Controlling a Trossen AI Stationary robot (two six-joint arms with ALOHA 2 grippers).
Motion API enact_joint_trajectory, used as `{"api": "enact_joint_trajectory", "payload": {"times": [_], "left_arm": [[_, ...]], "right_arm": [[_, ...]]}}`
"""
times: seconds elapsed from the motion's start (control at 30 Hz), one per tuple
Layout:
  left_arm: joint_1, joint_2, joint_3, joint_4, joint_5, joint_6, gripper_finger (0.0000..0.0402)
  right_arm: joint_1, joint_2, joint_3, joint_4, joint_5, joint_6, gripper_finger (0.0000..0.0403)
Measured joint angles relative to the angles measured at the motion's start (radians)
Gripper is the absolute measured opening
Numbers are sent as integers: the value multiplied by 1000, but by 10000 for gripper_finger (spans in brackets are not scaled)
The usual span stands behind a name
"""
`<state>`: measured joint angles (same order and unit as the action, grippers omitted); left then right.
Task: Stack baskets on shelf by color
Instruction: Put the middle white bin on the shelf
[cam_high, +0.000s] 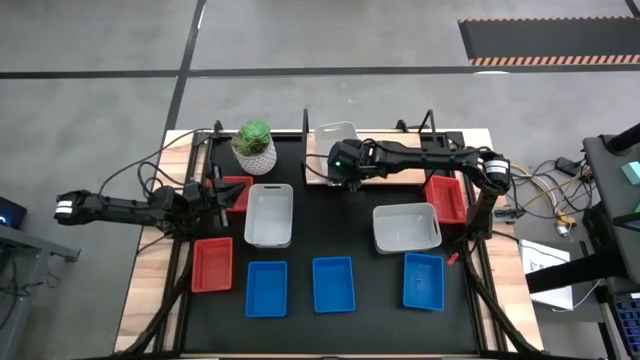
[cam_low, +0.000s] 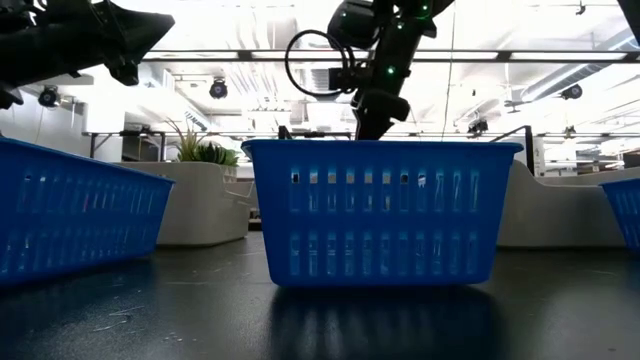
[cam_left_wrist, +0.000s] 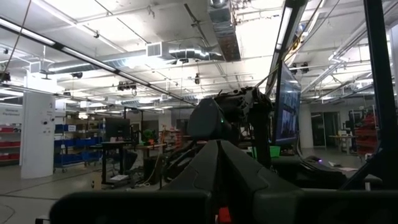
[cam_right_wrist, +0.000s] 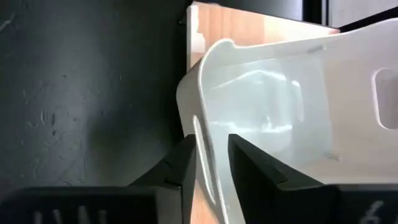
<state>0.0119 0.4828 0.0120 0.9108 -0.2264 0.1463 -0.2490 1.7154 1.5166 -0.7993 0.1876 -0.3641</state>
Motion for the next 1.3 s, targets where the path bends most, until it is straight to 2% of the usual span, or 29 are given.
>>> {"api": "enact_joint_trajectory", "payload": {"times": [0.2,0.33,0.47,0.63,0.8,0.93,1.17,1.3], "left_arm": [[0,0,0,0,0,0,1],[0,1,0,-2,-1,0,1],[0,1,-1,-3,-19,1,1],[0,1,-1,-3,-19,1,1],[0,1,-1,-3,-19,1,1],[0,1,-1,-3,-19,1,1],[0,1,-1,-3,-19,2,1],[0,1,-1,-3,-19,2,1]], "right_arm": [[7,-10,69,-96,-1,60,108],[2,-11,138,-199,-2,76,104],[-27,-12,209,-295,-2,71,83],[-135,-13,222,-352,-3,49,29],[-277,3,157,-342,-8,57,9],[-342,16,86,-283,-141,58,9],[-318,41,44,-111,-274,60,9],[-286,48,46,-58,-289,58,8]]}}
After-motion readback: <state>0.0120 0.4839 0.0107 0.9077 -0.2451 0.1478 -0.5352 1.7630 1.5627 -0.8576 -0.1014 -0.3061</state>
